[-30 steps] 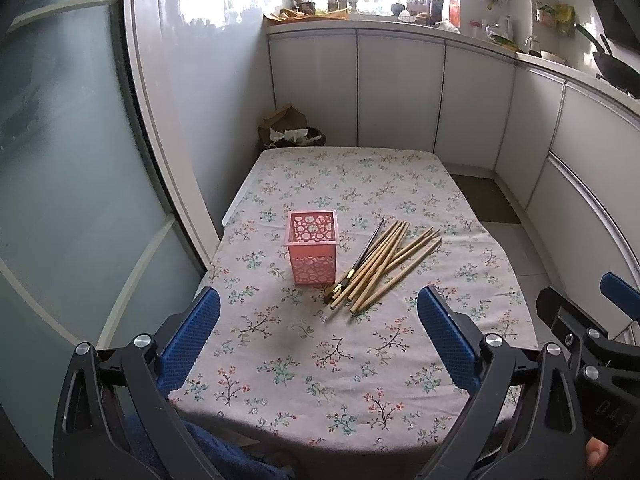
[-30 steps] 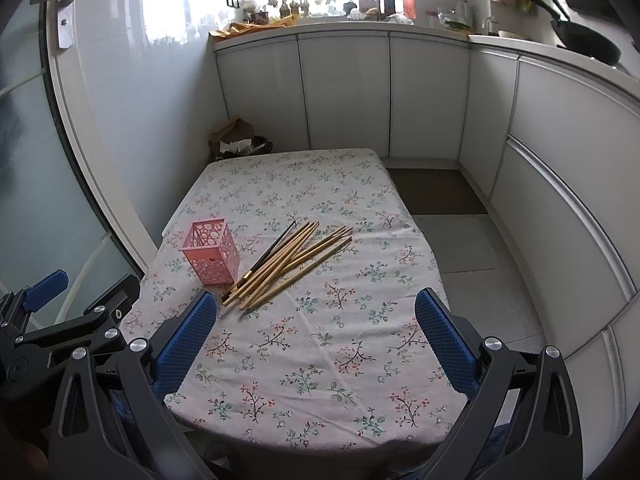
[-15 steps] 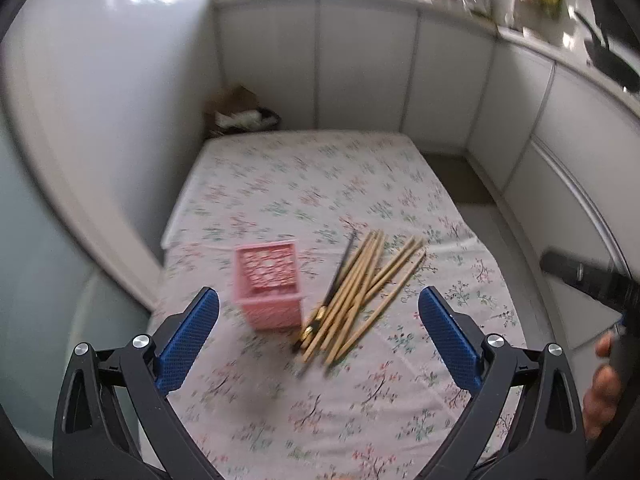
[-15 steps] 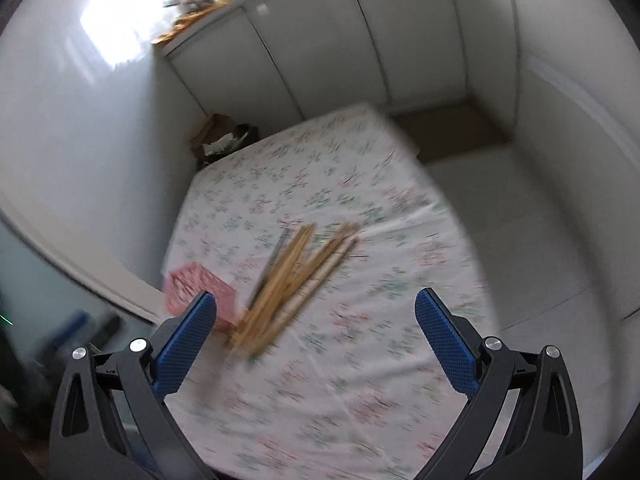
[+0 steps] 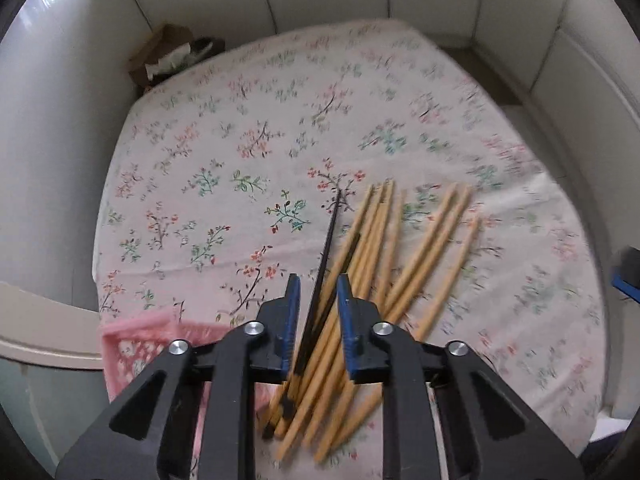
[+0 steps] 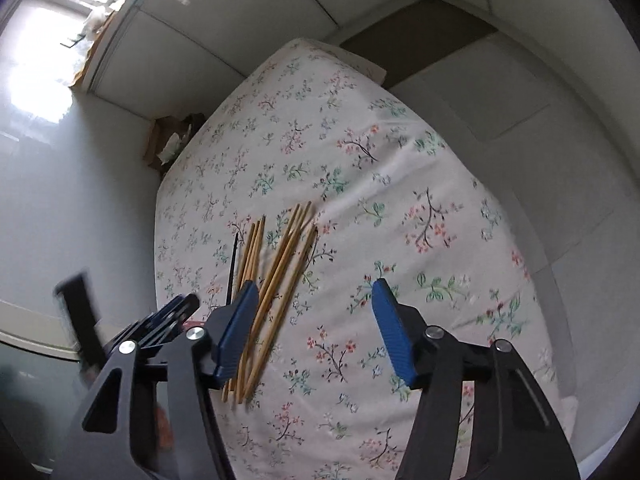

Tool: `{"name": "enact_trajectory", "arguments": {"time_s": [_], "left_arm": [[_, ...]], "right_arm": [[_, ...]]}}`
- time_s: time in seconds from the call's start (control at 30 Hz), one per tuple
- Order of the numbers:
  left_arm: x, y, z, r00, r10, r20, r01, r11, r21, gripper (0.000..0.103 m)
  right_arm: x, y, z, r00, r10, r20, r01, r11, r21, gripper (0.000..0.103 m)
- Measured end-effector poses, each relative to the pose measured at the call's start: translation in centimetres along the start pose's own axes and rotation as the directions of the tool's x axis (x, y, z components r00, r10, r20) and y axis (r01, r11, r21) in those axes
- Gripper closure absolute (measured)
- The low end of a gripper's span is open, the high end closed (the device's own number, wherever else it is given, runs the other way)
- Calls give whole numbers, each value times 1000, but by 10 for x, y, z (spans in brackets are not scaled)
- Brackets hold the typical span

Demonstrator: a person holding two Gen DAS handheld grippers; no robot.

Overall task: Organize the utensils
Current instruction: 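Grasp the thin black stick with the left tool while the right tool moves to the chopstick pile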

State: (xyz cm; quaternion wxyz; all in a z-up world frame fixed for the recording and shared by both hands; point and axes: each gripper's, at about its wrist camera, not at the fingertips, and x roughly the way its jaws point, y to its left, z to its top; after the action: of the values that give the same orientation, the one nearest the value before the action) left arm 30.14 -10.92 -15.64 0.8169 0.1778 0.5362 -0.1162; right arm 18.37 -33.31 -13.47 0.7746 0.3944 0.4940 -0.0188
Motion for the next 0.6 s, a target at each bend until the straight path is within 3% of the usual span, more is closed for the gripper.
{"name": "enact_trajectory", "arguments": {"time_s": [0.13,0.3,0.4,0.47,0.6], "left_arm": [[23,-2,11,999,19,-33,-19,1000,4,86],[56,-5,19,992,49,-112,-47,999,18,83],[70,0,21,988,66,-140,-65,998,11,87],[73,5,20,991,15,-135,-18,1000,-20,95],[73,18,18,987,-74,-144,57,991,-121,97]], "right_arm": [[5,0,0,998,28,-52,-29,1000,-9,47],[12,-1,2,997,26,-68,-27,999,-18,47],[13,-1,2,997,30,-72,-31,999,-23,46],[14,-1,2,996,36,-77,-38,999,-23,46],[16,-4,6,996,30,-78,-31,999,-14,46]]}}
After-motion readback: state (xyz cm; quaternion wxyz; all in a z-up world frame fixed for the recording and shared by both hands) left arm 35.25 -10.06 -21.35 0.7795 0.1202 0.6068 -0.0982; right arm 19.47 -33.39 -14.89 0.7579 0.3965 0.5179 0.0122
